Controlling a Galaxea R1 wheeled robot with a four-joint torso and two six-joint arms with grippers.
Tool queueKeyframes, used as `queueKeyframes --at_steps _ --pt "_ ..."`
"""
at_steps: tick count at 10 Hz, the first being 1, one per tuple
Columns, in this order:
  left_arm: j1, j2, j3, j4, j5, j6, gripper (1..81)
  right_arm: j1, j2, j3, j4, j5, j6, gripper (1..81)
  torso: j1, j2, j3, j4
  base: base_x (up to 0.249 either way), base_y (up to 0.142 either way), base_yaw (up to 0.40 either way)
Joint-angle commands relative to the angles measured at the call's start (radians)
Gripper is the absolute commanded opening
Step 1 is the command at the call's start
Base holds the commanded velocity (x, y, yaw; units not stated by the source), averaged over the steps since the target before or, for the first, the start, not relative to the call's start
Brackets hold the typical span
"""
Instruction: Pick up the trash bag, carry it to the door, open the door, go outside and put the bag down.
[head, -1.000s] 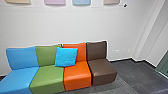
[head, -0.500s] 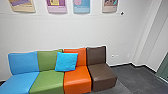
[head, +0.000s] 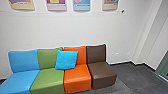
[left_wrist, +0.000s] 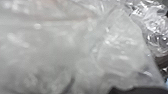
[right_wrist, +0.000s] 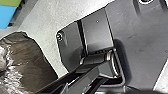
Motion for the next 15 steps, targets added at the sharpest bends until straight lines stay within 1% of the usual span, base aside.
queueKeyframes --at_steps 1,2,4,5,6,7,8,10,12,14,15 --pt "-0.064 -0.017 0.008 -0.003 0.091 0.008 1.0 0.058 -0.019 0.018 -0.007 -0.055 -0.004 81.1 0.001 -0.001 0.000 0.000 0.000 0.000 0.000" --pt "-0.062 -0.014 0.006 -0.003 0.090 0.008 1.0 0.058 -0.017 0.018 -0.007 -0.056 -0.004 81.1 -0.005 0.006 0.045 0.000 0.000 0.000 0.000" --pt "-0.064 0.003 -0.018 -0.003 0.090 0.008 1.0 0.057 -0.016 0.017 -0.009 -0.056 -0.006 81.1 -0.012 0.020 0.092 0.000 0.000 0.000 0.000" --pt "-0.064 0.022 -0.049 -0.001 0.090 0.008 1.0 0.057 -0.016 0.014 -0.009 -0.056 -0.004 81.1 -0.013 0.021 0.117 0.000 0.000 0.000 0.000" --pt "-0.062 0.051 -0.101 0.003 0.090 0.008 1.0 0.055 -0.013 0.005 -0.009 -0.056 -0.006 81.1 -0.013 0.021 0.124 0.000 0.000 0.000 0.000" --pt "-0.064 0.072 -0.141 0.005 0.091 0.008 1.0 0.055 -0.010 -0.006 -0.009 -0.056 -0.004 81.1 -0.015 0.021 0.095 0.000 0.000 0.000 0.000" --pt "-0.062 0.085 -0.167 0.006 0.091 0.008 1.0 0.055 0.003 -0.024 -0.011 -0.060 -0.004 81.1 -0.015 0.021 0.114 0.000 0.000 0.000 0.000" --pt "-0.061 0.095 -0.187 0.006 0.091 0.010 1.0 0.047 0.059 -0.127 -0.012 -0.071 -0.006 81.1 -0.016 0.021 0.123 0.000 0.000 0.000 0.000" --pt "-0.059 0.098 -0.190 0.023 0.091 0.010 1.0 0.040 0.118 -0.241 -0.012 -0.075 -0.006 81.1 -0.016 0.021 0.122 0.000 0.000 0.000 0.000" --pt "-0.050 0.126 -0.242 0.028 0.090 0.010 1.0 0.031 0.161 -0.319 -0.012 -0.075 -0.012 81.1 -0.016 0.021 0.122 0.000 0.000 0.000 0.000" --pt "-0.044 0.152 -0.285 0.042 0.091 0.010 1.0 0.028 0.171 -0.334 -0.014 -0.075 -0.014 81.1 -0.016 0.021 0.122 0.000 0.000 0.000 0.000"
